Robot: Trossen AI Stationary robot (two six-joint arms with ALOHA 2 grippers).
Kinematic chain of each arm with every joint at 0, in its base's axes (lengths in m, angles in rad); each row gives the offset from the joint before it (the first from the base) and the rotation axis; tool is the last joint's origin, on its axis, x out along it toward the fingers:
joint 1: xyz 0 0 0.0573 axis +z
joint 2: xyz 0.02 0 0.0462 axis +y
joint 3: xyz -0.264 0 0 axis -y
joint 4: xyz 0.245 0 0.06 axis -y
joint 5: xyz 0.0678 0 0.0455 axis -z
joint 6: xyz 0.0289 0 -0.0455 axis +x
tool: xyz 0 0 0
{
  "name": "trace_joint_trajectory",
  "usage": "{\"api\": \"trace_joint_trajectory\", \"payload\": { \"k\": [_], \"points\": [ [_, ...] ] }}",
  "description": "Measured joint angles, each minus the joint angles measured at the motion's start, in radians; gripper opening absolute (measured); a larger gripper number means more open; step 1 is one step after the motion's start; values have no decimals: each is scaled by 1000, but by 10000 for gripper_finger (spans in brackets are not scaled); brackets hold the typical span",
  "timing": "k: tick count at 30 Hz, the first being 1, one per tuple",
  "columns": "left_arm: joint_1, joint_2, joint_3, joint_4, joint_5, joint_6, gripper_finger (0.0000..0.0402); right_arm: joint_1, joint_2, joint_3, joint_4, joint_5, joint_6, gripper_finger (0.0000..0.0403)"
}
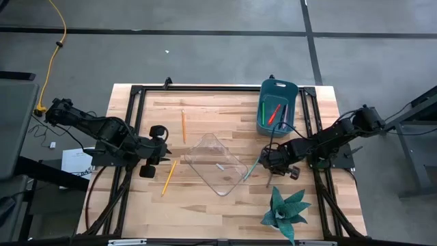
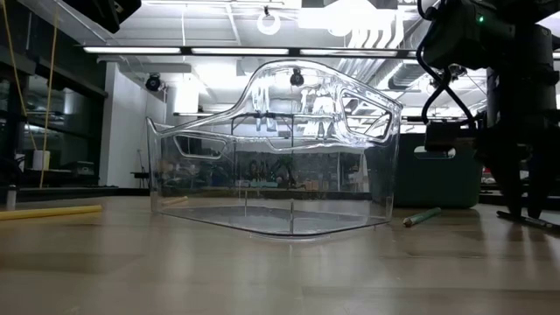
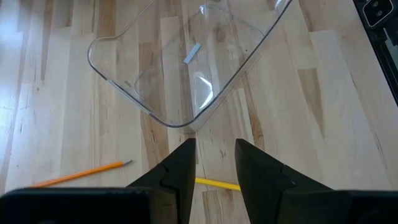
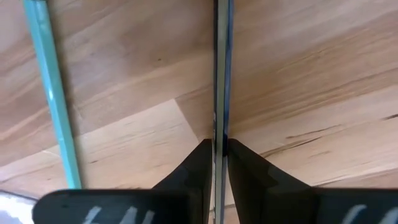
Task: Sort pens & pencils
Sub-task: Put the black pencil into the transparent bin
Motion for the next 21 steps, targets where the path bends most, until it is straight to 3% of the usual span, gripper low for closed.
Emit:
{"api": "trace_joint_trajectory", "payload": {
  "k": [21],
  "points": [
    [-1, 0, 0, 0, 0, 0, 101, 0, 0, 0, 3, -20, 3, 39]
  ]
}}
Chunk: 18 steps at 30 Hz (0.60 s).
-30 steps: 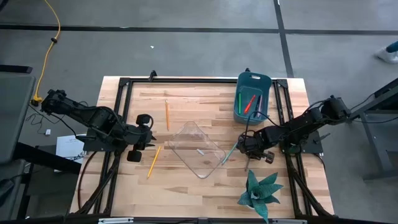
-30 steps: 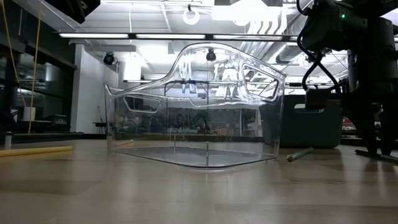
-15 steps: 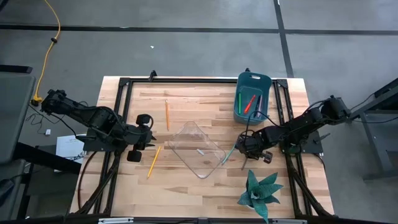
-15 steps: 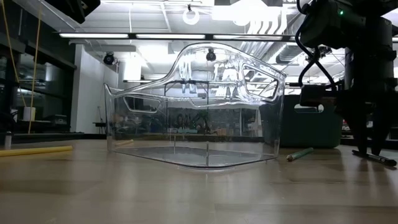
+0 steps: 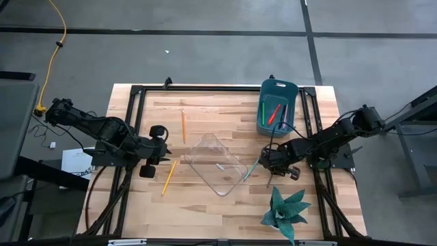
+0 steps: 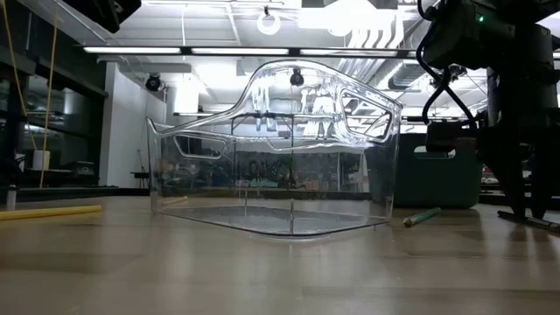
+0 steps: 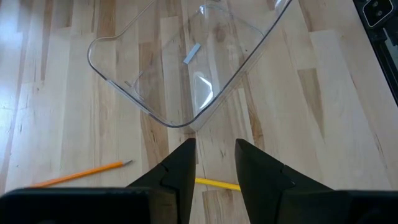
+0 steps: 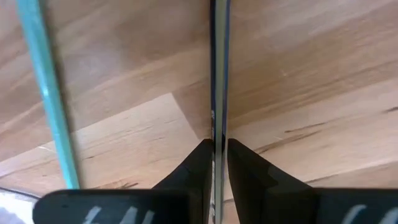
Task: Sort pens & pencils
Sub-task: Put the black pencil into the transparent bin
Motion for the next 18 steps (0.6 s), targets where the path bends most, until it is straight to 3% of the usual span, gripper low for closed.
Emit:
{"api": "trace_joint_trajectory", "payload": {
  "k": [18],
  "points": [
    [0, 0, 0, 0, 0, 4, 101, 0, -1, -7, -57, -95, 10, 39]
  ]
}}
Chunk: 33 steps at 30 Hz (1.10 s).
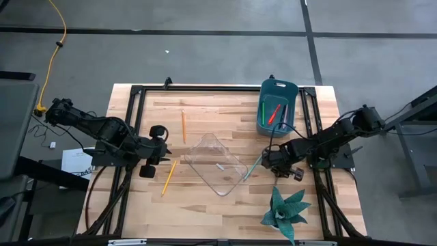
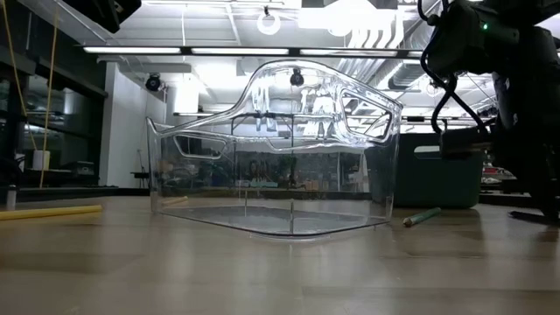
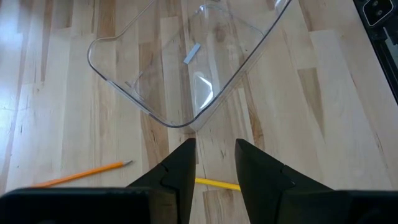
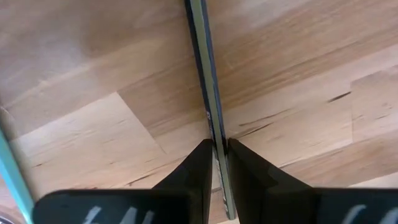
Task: Sort pens & pencils
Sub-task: Put the black pencil into the transparent bin
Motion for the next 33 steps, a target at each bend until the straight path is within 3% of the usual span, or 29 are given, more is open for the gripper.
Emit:
{"api": "trace_joint_trajectory", "payload": {
  "k": [12, 20, 33],
  "points": [
    [1, 0, 0, 0, 0, 0, 101, 0, -1, -22, 34, -19, 7, 38],
    [1, 0, 0, 0, 0, 0, 101, 0, -2, -22, 35, -16, -8, 6],
    [1, 0, 0, 1, -1, 13, 101, 12, 2, 26, 30, 110, -28, 3]
  ]
}}
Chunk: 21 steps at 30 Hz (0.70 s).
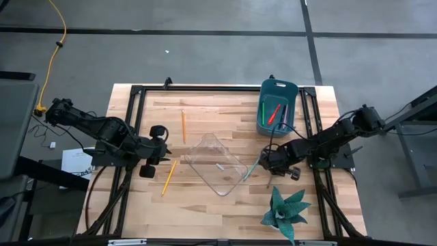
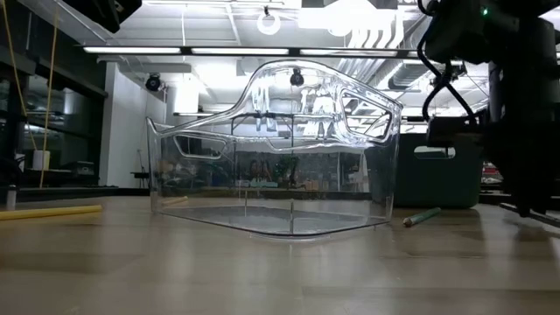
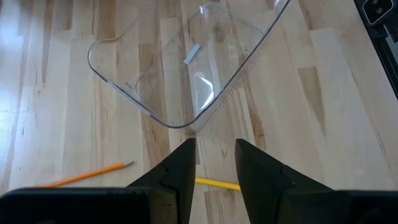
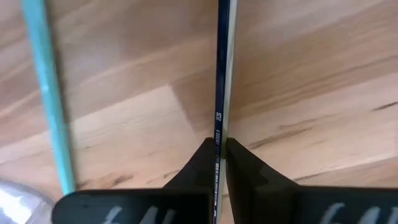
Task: Sort pens & pencils
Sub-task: Put the black pencil into the transparent bin
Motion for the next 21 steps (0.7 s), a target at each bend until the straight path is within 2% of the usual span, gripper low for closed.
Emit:
{"api": "trace_joint_trajectory", "payload": {
  "k": [21],
  "points": [
    [-1, 0, 0, 0, 0, 2, 101, 64, -2, 156, -137, 131, -39, 4]
  ]
}}
